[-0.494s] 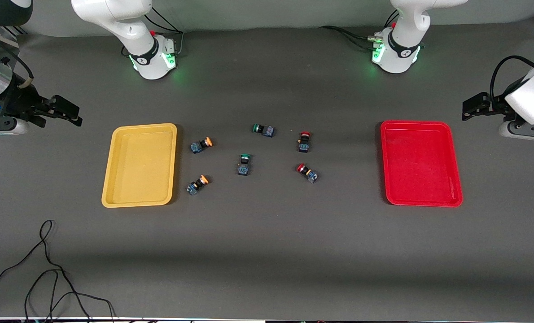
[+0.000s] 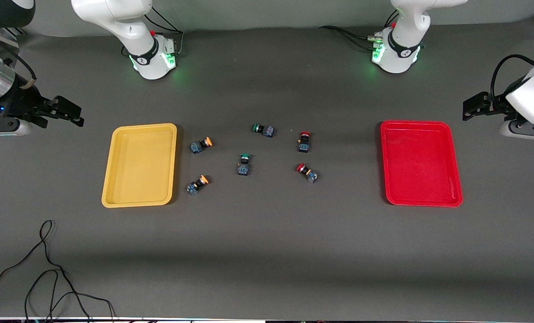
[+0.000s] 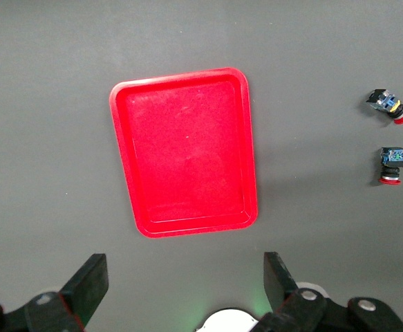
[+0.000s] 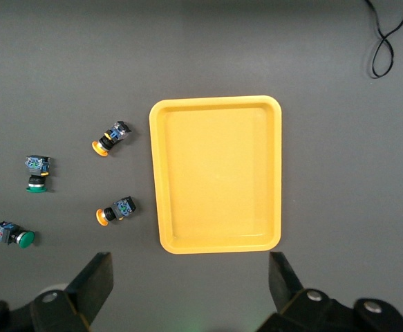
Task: Place red and yellow buttons in trays
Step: 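Reach the right gripper to an orange button while the left gripper moves out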
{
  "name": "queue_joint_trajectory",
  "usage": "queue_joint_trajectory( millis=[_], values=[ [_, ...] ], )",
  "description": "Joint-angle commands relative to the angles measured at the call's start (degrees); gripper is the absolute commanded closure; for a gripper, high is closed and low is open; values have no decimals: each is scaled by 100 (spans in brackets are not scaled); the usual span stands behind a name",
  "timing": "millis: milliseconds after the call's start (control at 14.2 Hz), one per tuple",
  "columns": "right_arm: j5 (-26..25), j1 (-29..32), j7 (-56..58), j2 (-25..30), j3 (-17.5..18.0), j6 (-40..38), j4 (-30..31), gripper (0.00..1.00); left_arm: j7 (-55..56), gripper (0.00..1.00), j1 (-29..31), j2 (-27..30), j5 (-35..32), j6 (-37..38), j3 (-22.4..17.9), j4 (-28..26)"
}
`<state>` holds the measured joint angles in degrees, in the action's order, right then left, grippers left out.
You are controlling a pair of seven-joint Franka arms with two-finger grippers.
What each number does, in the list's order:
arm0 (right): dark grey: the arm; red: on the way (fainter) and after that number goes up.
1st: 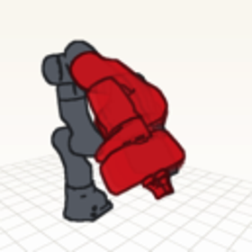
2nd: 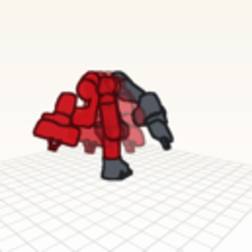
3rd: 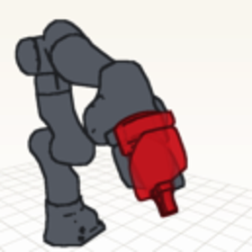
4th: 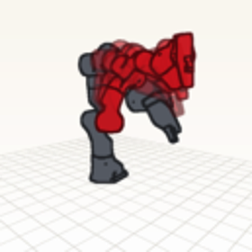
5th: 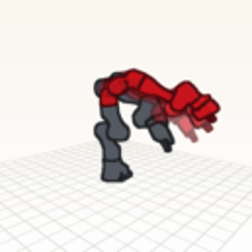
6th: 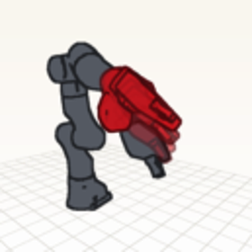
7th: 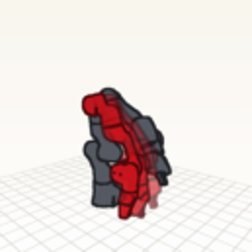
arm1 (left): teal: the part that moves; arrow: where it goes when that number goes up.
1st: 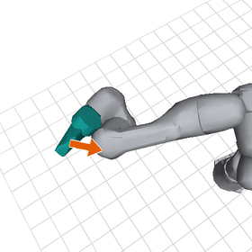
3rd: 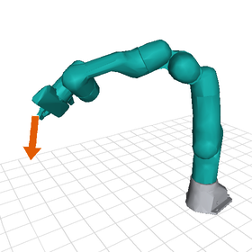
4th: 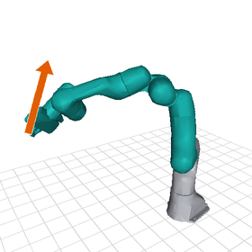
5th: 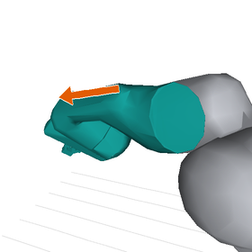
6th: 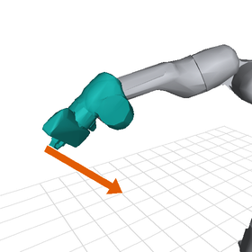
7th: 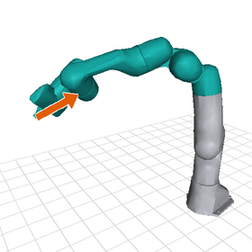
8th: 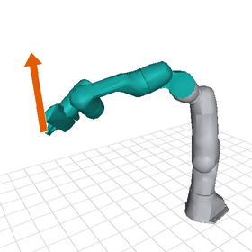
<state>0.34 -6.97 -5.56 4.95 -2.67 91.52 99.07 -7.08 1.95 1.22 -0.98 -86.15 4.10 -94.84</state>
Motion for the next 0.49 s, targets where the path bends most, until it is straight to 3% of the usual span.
queue_joint_trajectory(
  millis=[0,212,424],
  values=[
    [80,-68,-985,-266,431,285,207,0,22,0,60,-69,28,64,56,114],
    [72,-68,-2953,-327,1346,1600,1278,0,153,0,69,-157,36,11,56,53],
    [72,-68,-4344,-652,1874,2937,2210,0,628,0,16,-87,36,-366,91,-253]
  ],
)
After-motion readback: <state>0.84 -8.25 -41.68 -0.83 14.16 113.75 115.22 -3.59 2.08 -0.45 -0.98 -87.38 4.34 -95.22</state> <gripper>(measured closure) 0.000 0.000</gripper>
